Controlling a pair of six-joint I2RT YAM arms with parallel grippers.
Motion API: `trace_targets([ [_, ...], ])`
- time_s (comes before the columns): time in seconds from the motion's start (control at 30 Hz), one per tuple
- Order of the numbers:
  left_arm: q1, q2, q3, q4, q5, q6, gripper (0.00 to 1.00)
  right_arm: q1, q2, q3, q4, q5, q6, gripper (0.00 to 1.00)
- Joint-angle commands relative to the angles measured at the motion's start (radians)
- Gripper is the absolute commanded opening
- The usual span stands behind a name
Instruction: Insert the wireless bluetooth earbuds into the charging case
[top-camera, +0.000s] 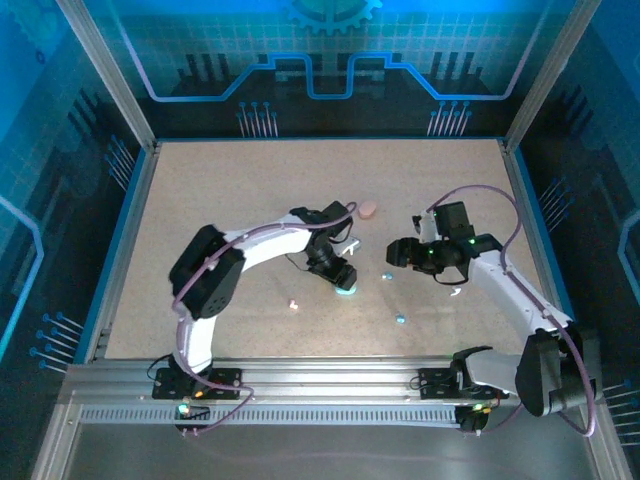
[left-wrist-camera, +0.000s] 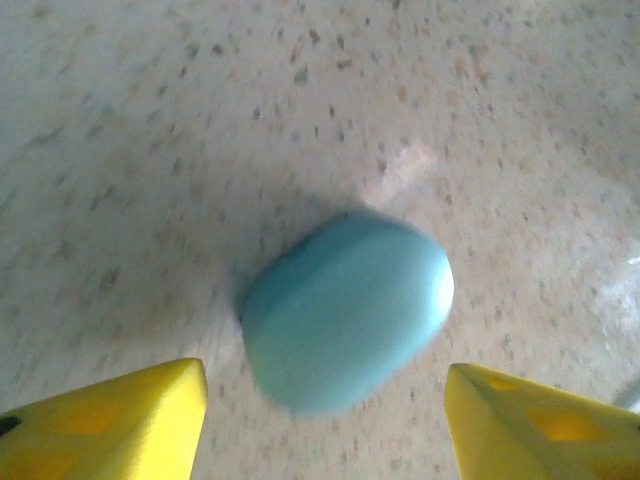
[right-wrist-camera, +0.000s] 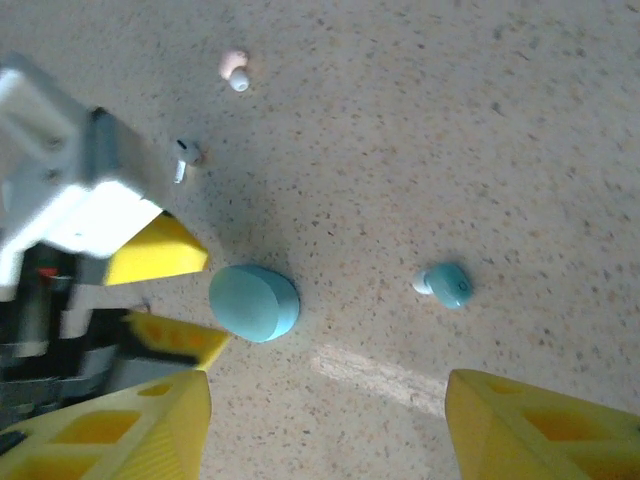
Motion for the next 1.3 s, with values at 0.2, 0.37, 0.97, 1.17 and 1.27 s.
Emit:
trace_targets([
  [0.2,0.131,-0.579,-0.379,0.37,-0.173,-0.302,0.69,0.321,0.142,0.016,0.19,0.141,-0.645,0.69],
  [0.37,0.227,-0.78,-0.499,0.439,-0.187,-0.336,0.72,0.358,0.313,0.128,0.167,0.157,-0.77,0.71],
  [0.97,0.304,-0.884,-0.534,0.428,-0.2,-0.31,0.73,0.421,0.509,0.168,0.207,0.126,-0.499,0.84],
  [1.17,0.304,-0.888,-0.543,0.432,-0.189,-0.309,0.73,0.431,0.509,0.122,0.259,0.087,-0.557,0.84],
  [1.27,0.304,-0.888,-0.544,0.431,-0.187,-0.309,0.73,0.438,0.498,0.107,0.268,0.09,-0.555,0.83],
])
